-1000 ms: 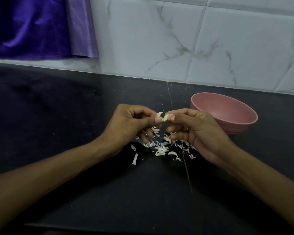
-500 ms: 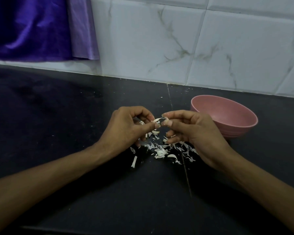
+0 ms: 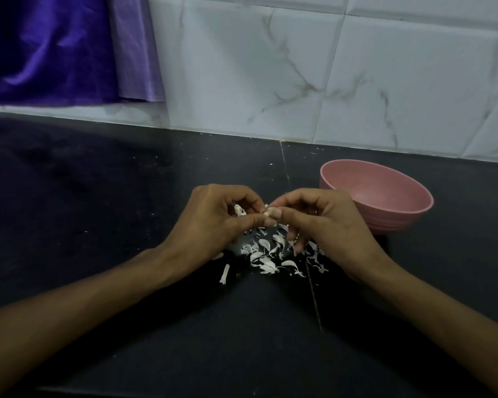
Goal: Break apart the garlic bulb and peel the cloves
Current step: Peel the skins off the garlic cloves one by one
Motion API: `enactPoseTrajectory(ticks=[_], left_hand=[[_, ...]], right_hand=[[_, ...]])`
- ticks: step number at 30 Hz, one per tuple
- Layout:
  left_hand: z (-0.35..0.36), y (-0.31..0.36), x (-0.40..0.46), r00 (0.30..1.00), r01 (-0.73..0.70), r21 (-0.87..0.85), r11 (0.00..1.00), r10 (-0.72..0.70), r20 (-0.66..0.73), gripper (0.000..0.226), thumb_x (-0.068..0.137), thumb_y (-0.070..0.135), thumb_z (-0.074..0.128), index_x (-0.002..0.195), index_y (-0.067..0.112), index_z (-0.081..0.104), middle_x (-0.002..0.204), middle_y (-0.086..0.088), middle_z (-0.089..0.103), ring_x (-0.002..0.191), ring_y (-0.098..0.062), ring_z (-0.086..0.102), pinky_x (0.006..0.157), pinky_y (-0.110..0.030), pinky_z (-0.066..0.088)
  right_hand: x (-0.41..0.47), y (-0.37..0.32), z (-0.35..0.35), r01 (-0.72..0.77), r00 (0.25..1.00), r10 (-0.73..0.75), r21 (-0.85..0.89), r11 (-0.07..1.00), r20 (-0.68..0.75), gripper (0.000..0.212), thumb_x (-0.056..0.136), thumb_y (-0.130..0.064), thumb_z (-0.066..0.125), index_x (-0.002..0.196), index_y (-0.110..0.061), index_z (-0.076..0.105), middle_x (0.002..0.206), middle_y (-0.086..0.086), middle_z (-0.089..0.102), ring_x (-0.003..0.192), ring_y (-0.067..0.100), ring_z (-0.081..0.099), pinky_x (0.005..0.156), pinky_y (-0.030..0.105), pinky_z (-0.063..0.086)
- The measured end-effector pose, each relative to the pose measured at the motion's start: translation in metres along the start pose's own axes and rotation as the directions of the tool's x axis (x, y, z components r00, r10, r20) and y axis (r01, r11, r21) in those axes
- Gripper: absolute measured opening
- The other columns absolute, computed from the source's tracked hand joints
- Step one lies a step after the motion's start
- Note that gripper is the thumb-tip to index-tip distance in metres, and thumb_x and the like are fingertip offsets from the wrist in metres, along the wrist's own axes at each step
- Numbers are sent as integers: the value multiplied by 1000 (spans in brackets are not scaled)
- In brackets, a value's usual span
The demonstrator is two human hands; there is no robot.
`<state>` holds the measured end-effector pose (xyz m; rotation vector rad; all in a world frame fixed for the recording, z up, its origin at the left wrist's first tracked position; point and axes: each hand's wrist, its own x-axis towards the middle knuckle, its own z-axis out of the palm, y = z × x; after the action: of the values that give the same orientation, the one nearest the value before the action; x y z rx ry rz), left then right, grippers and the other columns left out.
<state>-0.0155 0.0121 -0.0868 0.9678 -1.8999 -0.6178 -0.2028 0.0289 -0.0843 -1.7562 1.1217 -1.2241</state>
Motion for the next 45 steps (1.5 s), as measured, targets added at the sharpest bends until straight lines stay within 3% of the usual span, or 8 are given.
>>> enactPoseTrajectory(ticks=[8, 19, 27, 29, 32, 38, 42, 45], left_hand=[[-4, -1, 6, 981, 191, -370, 909, -168, 94, 21, 70, 21, 78, 83, 5, 74, 57, -3, 65, 40, -9, 51, 34, -19, 37], [-3, -3, 8, 913, 404, -470, 784, -311, 265, 23, 69, 22, 77, 83, 7, 67, 79, -11, 65, 44, -11, 51, 37, -20, 38], [-1, 0, 6, 906, 397, -488, 778, -246, 345, 19, 79, 22, 64, 85, 5, 59, 82, -7, 70, 45, -15, 52, 35, -21, 39], [-1, 2, 5, 905, 390, -473, 790, -233, 357, 18, 83, 22, 61, 85, 4, 58, 69, -2, 66, 43, -14, 51, 35, -21, 39], [0, 4, 3, 922, 347, -408, 844, -229, 311, 14, 94, 13, 55, 87, 1, 57, 51, 3, 57, 38, -12, 50, 33, -21, 38], [1, 2, 3, 969, 220, -358, 907, -162, 186, 13, 93, 15, 60, 85, 5, 57, 52, -1, 57, 37, -12, 49, 35, -20, 36], [2, -2, 2, 978, 173, -322, 931, -125, 166, 17, 83, 27, 68, 83, 13, 58, 48, -9, 56, 42, -26, 49, 39, -24, 39], [2, -5, 3, 987, 140, -309, 941, -109, 116, 17, 82, 14, 74, 85, 12, 57, 58, -7, 63, 40, -20, 51, 38, -24, 41]], right_hand=[[2, -1, -1, -74, 997, 73, 112, 991, 21, 8, 89, -7, 67, 93, -1, 70, 61, -4, 66, 51, 11, 57, 44, 23, 51], [2, -3, -4, -52, 997, 46, 109, 993, 57, 12, 88, -8, 67, 97, -5, 74, 70, -3, 70, 57, 13, 58, 49, 26, 53], [2, -2, -2, 32, 997, -30, -34, 999, 75, 10, 87, -6, 70, 93, -11, 76, 74, 6, 72, 54, 13, 59, 48, 27, 54], [1, -2, -1, 58, 996, -53, -72, 996, 65, 9, 86, -6, 71, 92, -11, 76, 74, 9, 72, 53, 14, 59, 47, 27, 54], [-2, -3, -1, 68, 997, -65, -98, 993, 28, 7, 85, -9, 73, 91, -10, 78, 67, 4, 70, 50, 13, 59, 47, 29, 54], [-5, -6, 1, 96, 993, -107, -182, 979, -48, 8, 84, -18, 76, 81, -11, 78, 58, -3, 67, 47, 10, 60, 46, 28, 54], [-4, -6, -1, 98, 988, -122, -228, 969, -94, 8, 84, -18, 76, 81, -11, 78, 56, -9, 66, 46, 5, 60, 46, 21, 50], [-3, -7, -2, 108, 984, -137, -241, 964, -109, 5, 84, -17, 76, 83, -13, 78, 57, -14, 66, 46, 6, 60, 47, 19, 49]])
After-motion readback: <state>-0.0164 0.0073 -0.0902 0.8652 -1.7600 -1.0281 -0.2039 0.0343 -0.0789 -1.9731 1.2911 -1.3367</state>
